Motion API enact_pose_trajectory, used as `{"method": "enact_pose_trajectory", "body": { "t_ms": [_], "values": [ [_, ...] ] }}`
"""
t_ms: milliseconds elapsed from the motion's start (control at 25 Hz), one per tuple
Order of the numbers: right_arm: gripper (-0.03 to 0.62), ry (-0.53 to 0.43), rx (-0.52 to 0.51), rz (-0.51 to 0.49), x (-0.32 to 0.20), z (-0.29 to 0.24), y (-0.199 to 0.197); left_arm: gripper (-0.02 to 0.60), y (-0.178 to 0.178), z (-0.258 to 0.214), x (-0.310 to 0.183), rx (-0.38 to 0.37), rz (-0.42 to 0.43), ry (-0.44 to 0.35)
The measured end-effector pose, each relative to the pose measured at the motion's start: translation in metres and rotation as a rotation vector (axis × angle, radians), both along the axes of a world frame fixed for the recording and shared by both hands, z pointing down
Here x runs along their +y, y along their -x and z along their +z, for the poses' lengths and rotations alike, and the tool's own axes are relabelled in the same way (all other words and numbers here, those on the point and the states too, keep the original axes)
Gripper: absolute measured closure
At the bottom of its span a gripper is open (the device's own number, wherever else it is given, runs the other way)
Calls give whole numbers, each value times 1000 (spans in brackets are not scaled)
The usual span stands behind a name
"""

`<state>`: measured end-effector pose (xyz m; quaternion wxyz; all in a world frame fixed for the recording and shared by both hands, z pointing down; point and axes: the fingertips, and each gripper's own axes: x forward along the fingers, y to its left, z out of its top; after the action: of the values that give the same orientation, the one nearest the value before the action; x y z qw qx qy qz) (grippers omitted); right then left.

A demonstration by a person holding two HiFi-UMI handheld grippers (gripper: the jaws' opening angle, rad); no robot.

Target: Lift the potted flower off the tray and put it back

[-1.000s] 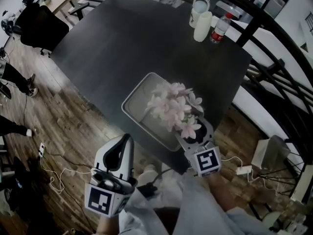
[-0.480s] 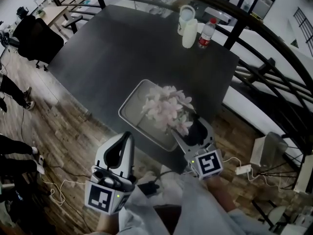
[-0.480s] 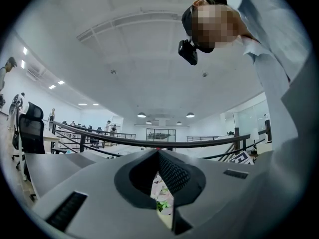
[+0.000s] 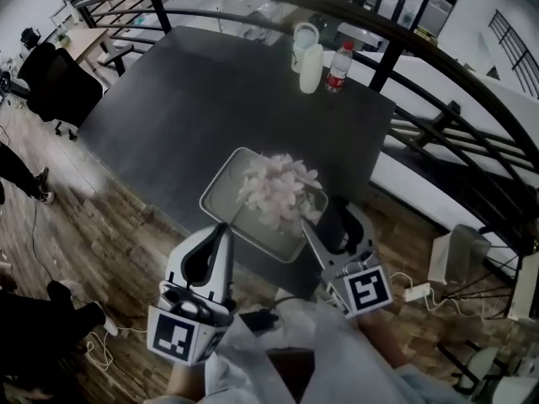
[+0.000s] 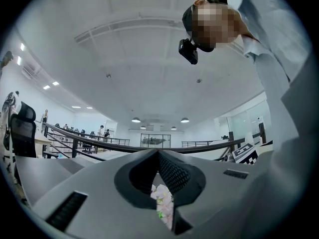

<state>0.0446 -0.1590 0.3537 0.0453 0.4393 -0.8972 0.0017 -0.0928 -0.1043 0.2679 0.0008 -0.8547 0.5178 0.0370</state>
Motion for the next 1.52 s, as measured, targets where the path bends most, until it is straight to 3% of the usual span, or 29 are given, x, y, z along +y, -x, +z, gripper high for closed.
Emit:
{"method": "enact_pose_trajectory", "body": {
  "t_ms": [160,280,560,720,1520],
  "values": [
    [363,-18,-8,9,7,-16,-3,583,-4,-11,-1,9,16,-44],
    [451,-46,-13,15,11,-27,-5,583,-7,-12,-1,5,35,-42],
    [591,-92,-25,48,16,-47,-10,583,-8,-13,2,-1,52,-28],
    [591,-91,-30,65,19,-51,-11,583,-8,-22,4,18,62,-60],
    [592,-106,19,102,42,-54,-20,583,-13,-15,14,45,98,-48]
  ]
}}
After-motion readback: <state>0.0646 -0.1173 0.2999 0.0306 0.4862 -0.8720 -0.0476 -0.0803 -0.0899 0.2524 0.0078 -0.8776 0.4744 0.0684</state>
